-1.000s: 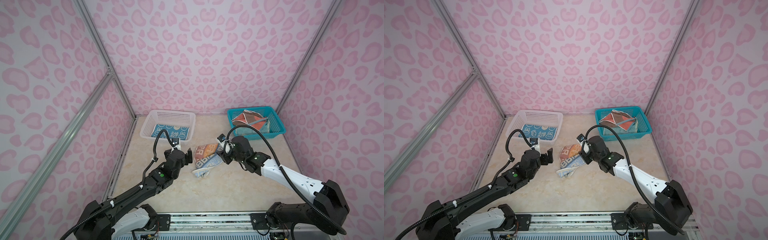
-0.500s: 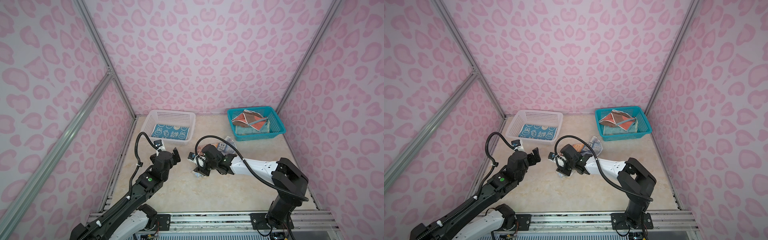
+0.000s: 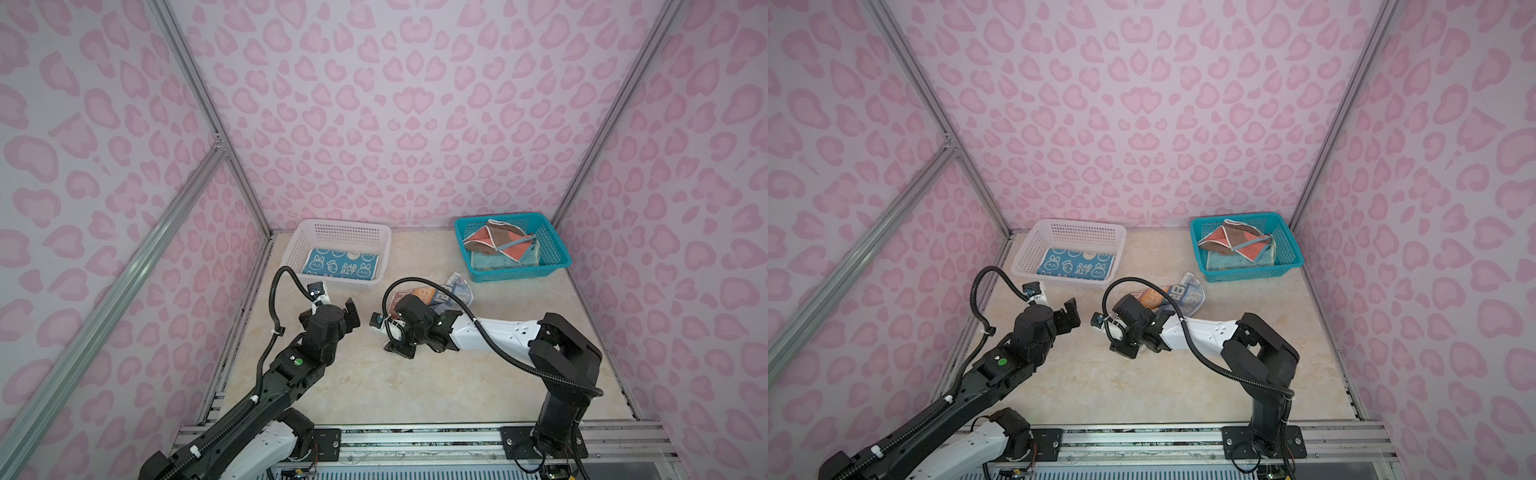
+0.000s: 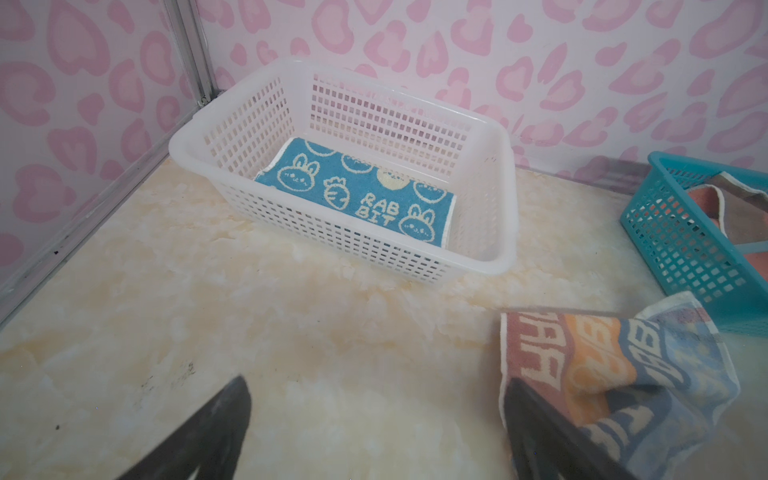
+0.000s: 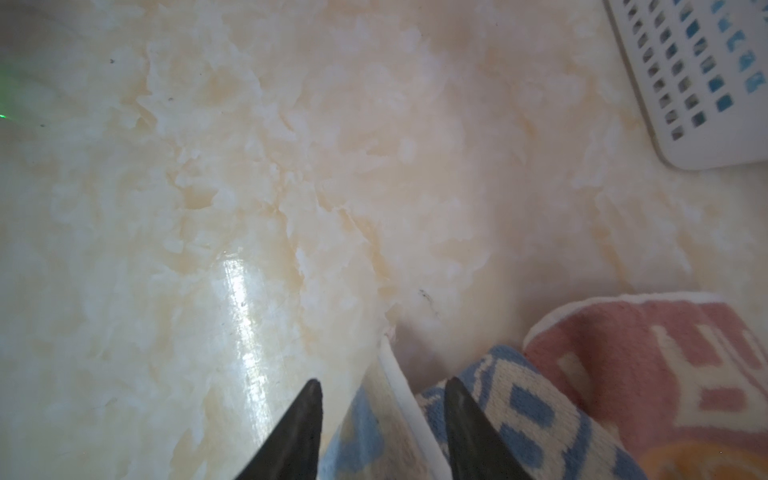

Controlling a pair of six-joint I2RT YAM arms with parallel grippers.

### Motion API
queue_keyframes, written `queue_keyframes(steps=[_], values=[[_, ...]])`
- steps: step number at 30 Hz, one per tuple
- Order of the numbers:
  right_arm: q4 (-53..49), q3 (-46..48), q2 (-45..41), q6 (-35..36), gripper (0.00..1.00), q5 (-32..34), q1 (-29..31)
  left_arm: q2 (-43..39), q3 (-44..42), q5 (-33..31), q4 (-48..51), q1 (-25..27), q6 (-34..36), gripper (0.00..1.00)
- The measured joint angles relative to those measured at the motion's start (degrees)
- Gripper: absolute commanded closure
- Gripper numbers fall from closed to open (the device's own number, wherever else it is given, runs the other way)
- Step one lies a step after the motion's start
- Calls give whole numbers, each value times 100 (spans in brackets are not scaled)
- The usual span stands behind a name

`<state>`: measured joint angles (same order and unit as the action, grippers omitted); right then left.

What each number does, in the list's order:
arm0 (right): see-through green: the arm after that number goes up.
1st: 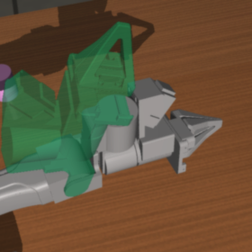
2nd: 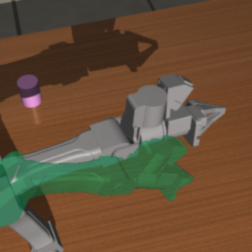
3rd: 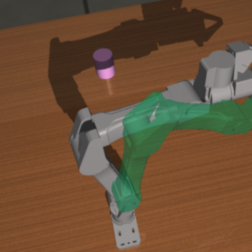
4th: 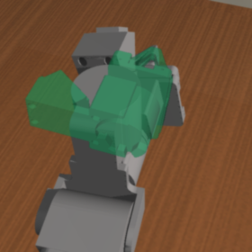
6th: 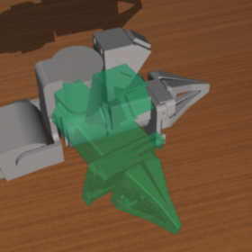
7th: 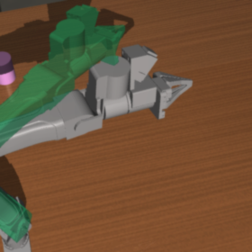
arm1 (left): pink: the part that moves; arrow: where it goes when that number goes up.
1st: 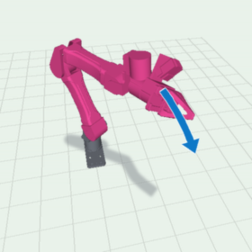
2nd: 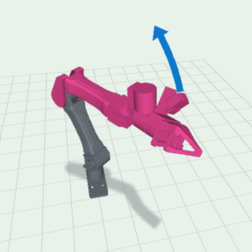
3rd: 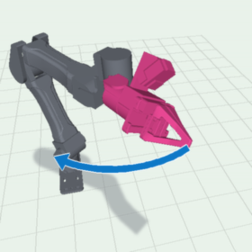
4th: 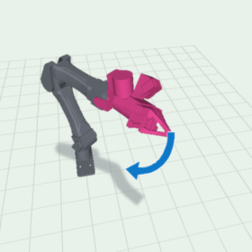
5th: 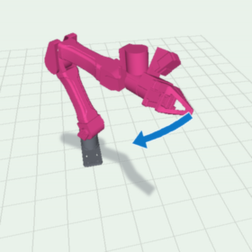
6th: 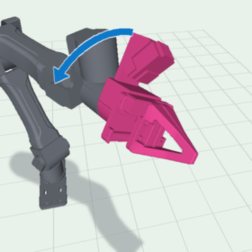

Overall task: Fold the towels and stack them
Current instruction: 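Grasp the striped towel's edge with the right gripper and lift it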

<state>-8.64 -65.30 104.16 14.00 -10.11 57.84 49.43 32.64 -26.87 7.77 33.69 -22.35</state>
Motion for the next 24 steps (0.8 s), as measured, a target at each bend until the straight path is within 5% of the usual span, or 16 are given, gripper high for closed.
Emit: queue_keyframes(steps=[3, 7, 14, 24], values=[[-140, -122, 225, -2, 61, 197, 28, 50, 0, 42, 0, -2, 0, 4], [-291, -232, 348, 0, 100, 382, 61, 109, 0, 94, 0, -2, 22, 4], [-330, -271, 118, -70, 100, 514, 63, 120, 0, 151, -4, -4, 92, 3], [789, 984, -1945, -1287, 100, 573, -946, 177, 0, 903, -299, -9, 472, 3]])
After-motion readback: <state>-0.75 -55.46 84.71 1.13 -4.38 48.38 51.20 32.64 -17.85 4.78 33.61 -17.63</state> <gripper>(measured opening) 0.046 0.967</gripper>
